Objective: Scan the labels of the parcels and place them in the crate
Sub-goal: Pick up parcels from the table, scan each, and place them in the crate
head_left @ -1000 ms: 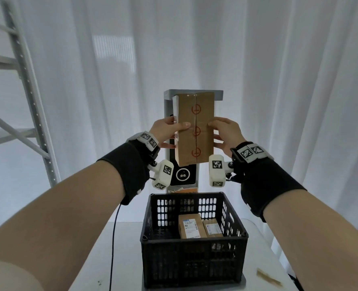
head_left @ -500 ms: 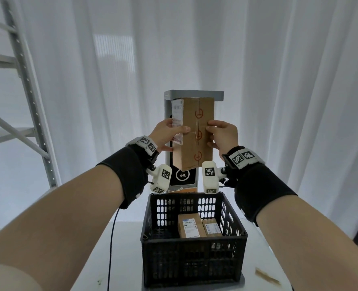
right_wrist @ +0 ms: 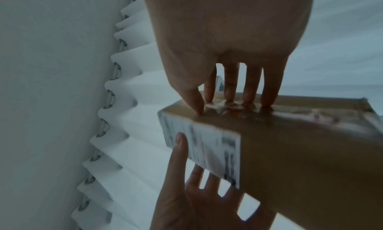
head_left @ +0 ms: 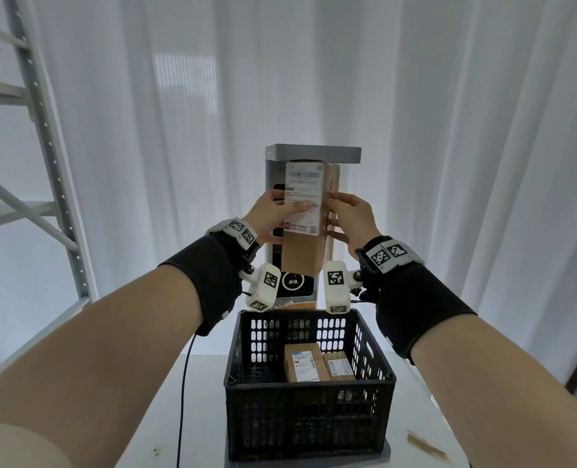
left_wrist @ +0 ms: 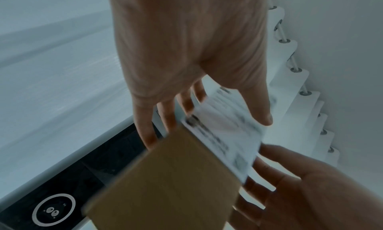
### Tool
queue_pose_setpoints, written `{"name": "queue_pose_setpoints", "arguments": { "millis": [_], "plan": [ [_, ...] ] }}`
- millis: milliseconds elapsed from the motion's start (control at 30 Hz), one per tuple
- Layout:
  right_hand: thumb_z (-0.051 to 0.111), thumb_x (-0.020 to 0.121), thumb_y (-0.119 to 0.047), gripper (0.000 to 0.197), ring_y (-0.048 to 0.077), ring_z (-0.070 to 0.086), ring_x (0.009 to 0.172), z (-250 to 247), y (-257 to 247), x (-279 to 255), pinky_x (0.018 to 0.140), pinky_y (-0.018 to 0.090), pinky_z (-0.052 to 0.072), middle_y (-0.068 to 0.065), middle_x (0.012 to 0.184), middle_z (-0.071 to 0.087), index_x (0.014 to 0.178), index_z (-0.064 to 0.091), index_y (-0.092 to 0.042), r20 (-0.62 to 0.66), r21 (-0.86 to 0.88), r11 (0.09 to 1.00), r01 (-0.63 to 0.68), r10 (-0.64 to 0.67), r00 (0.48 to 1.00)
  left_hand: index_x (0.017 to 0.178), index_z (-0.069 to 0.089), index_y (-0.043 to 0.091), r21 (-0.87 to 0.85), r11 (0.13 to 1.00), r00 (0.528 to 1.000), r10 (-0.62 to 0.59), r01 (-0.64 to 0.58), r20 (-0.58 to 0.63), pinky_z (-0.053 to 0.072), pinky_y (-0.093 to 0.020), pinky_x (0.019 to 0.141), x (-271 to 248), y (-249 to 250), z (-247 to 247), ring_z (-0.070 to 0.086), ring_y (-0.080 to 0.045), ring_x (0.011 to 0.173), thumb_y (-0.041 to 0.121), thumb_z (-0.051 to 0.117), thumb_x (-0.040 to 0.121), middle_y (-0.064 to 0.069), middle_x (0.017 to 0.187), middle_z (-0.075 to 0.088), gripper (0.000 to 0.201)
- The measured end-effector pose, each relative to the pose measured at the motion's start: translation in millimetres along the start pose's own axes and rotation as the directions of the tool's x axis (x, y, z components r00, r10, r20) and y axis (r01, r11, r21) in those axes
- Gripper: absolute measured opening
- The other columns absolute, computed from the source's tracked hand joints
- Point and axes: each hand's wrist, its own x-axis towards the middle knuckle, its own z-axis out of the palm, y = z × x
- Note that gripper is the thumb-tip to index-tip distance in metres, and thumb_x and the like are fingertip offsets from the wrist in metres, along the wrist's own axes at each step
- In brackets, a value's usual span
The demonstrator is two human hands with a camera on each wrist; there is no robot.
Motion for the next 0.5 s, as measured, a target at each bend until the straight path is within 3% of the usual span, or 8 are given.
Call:
{"name": "queue_pose_setpoints", "arguments": {
  "millis": [100,233,333,500],
  "plan": [
    [0.054,0.092,-0.013,0.027,0.029,0.071,0.098,-5.7,1.4,-0.2,0.085,0.042,0.060,0.010,0.109,0.074,0.116,0.064,-0.018,0.014,0.039,0.999,-0.032,0.031,0.999,0.124,0.052,0.020,-0.023,1.000,1.000,-0.020,0.020,0.012,0.056,-0.042,0.074,-2.5,1.7,1.6,0.065,-0.024,0.103,0.034,0.072,0.088,0.000,0.113,0.067,0.043],
    [0.046,0.092,-0.010,0.031,0.024,0.068,0.091,-13.5,3.8,-0.1,0.078,0.037,0.057,0.004,0.101,0.073,0.116,0.066,-0.012,0.007,0.092,0.994,-0.061,0.061,0.998,0.123,0.064,0.021,-0.055,0.998,0.999,-0.039,0.040,0.014,0.055,-0.048,0.091,-0.9,1.9,1.0,0.068,-0.026,0.103,0.050,0.058,0.094,0.005,0.117,0.069,0.042],
    [0.046,0.093,-0.011,0.030,0.024,0.068,0.092,-15.5,6.6,0.4,0.080,0.038,0.057,0.005,0.101,0.072,0.115,0.066,-0.010,0.002,0.092,0.993,-0.071,0.071,0.997,0.116,0.067,0.021,-0.067,0.996,0.998,-0.057,0.057,0.003,0.055,-0.048,0.091,-0.4,1.6,1.9,0.069,-0.028,0.103,0.051,0.052,0.097,0.004,0.117,0.069,0.039],
    [0.047,0.093,-0.012,0.027,0.026,0.069,0.095,-17.5,7.5,2.0,0.084,0.039,0.058,0.007,0.107,0.074,0.112,0.066,-0.011,0.008,0.074,0.994,-0.077,0.077,0.997,0.116,0.065,0.019,-0.034,0.998,0.998,-0.048,0.047,-0.045,0.055,-0.049,0.092,3.3,-1.2,6.1,0.071,-0.027,0.097,0.044,0.061,0.094,0.002,0.113,0.072,0.034]
  ]
}}
